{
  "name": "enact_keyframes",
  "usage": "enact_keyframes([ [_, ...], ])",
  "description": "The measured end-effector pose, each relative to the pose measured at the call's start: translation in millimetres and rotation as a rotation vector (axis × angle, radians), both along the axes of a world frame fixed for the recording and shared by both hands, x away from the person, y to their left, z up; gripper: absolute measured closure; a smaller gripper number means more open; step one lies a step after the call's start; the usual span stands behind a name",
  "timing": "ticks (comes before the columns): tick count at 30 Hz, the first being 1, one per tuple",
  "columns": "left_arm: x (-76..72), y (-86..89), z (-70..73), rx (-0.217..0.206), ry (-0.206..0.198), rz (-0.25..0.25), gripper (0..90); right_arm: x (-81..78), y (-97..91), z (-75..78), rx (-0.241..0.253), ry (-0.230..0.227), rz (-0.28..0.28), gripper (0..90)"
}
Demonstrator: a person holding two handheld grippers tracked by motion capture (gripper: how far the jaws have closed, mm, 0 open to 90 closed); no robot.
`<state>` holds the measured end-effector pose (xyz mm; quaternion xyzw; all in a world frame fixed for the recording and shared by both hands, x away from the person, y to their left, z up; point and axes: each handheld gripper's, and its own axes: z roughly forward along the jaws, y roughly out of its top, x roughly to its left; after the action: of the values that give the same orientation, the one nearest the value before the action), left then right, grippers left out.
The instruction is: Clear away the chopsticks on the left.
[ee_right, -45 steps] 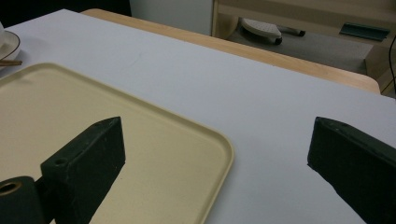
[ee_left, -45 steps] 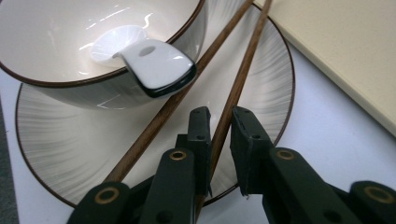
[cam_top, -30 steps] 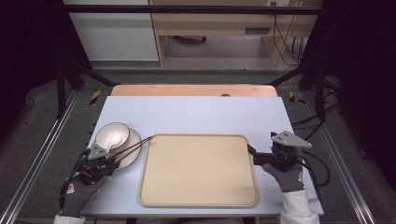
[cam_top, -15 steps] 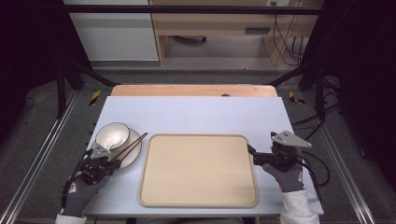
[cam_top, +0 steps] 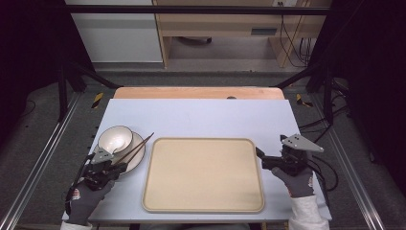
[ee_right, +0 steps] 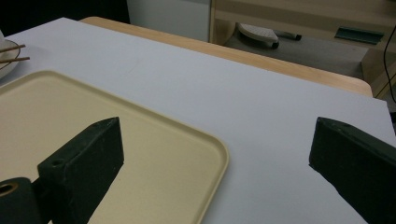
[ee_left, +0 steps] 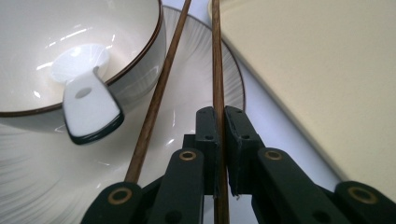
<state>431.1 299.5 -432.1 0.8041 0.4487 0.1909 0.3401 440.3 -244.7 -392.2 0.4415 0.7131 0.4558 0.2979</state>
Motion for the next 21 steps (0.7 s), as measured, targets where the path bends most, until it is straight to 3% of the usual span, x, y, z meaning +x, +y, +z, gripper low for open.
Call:
enact_keyframes([
  [3, -5.2, -9.2, 4.4, -0.034, -0.034, 0.019, 84.3, -0.6, -1.8, 1.3, 0.007, -0.004, -0.004, 3.0],
  [10, -16.1, -33.8, 10.4, -0.080, -0.071, 0.063, 84.3, -0.9, -2.2, 1.3, 0.005, -0.002, -0.005, 3.0],
  [21, -28.2, -63.2, 9.2, -0.082, -0.116, 0.149, 84.3, -1.1, -1.1, 0.6, 0.003, -0.004, -0.007, 3.0],
])
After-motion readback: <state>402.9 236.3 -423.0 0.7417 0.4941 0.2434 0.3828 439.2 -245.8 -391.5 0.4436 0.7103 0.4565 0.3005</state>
